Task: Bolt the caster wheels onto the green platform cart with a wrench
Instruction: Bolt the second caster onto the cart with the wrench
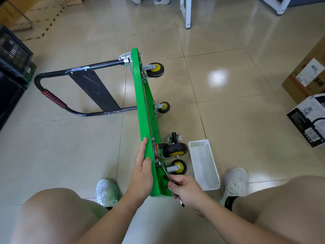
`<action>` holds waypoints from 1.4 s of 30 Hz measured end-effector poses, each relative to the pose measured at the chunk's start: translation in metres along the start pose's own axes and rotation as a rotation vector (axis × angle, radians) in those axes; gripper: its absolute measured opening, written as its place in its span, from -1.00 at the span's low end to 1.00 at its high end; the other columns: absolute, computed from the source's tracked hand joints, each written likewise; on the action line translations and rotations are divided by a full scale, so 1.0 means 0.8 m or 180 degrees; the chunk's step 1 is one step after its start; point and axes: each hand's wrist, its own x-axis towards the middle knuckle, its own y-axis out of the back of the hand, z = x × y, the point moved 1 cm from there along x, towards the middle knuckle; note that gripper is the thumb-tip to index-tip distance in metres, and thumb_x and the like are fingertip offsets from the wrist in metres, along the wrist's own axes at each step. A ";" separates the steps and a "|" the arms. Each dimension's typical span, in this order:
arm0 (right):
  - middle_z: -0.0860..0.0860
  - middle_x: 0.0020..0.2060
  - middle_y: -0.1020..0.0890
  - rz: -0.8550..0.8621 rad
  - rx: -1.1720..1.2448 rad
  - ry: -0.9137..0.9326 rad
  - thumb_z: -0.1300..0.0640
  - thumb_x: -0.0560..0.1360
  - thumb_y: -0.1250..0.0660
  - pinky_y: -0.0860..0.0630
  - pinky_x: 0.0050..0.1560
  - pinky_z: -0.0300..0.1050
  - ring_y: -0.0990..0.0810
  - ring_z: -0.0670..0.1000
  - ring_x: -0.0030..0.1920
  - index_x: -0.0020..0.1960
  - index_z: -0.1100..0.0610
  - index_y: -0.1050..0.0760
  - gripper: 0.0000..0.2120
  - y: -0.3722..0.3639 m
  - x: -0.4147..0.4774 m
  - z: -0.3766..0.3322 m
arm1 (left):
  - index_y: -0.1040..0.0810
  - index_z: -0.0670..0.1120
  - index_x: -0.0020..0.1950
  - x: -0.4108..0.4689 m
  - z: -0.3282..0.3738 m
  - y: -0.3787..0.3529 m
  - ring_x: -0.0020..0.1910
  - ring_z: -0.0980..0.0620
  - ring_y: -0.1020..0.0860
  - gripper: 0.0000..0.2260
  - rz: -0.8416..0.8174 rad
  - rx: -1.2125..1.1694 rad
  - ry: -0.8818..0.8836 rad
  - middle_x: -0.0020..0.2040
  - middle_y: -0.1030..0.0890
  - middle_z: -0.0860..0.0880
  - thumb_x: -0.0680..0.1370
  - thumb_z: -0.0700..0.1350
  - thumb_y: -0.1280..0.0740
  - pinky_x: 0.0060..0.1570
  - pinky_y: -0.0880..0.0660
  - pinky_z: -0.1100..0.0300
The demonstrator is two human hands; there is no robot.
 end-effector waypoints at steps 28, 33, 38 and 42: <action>0.03 -0.30 -0.60 -0.0026 0.0073 -0.0299 0.21 0.55 -0.41 -0.63 -0.17 -0.15 -0.57 -0.01 -0.34 -0.02 0.20 -0.66 -0.92 -0.017 -0.013 -0.016 | -0.14 0.27 0.57 -0.009 0.017 -0.003 0.15 0.71 -0.32 -0.49 -0.0059 -0.0031 0.0064 0.41 -0.31 0.37 0.75 -0.24 0.04 0.04 -0.27 0.70; 0.08 -0.30 -0.62 -0.0066 0.0368 -0.0355 0.20 0.55 -0.42 -0.68 -0.07 0.00 -0.60 0.04 -0.32 0.00 0.22 -0.67 -0.90 -0.020 -0.018 -0.021 | -0.13 0.16 0.63 -0.016 0.027 -0.007 -0.03 0.68 -0.43 -0.49 -0.0082 -0.0115 0.0056 0.33 -0.37 0.33 0.75 -0.27 0.06 -0.09 -0.35 0.66; 0.18 -0.20 -0.68 -0.0075 0.0442 -0.0339 0.15 0.54 -0.43 -0.68 -0.01 0.10 -0.64 0.07 -0.30 0.03 0.20 -0.69 -0.86 -0.020 -0.018 -0.034 | -0.12 0.08 0.65 -0.023 0.040 -0.011 -0.14 0.69 -0.43 -0.49 -0.0124 -0.0220 0.0054 0.18 -0.33 0.39 0.74 -0.30 0.07 -0.18 -0.34 0.67; 0.13 -0.17 -0.67 -0.0081 0.0349 -0.0346 0.16 0.57 -0.40 -0.68 -0.05 -0.08 -0.64 0.04 -0.28 0.04 0.18 -0.68 -0.87 -0.024 -0.028 -0.039 | -0.14 0.16 0.63 -0.018 0.032 -0.008 -0.08 0.69 -0.42 -0.48 -0.0100 -0.0105 0.0031 0.28 -0.34 0.39 0.74 -0.28 0.05 -0.13 -0.33 0.67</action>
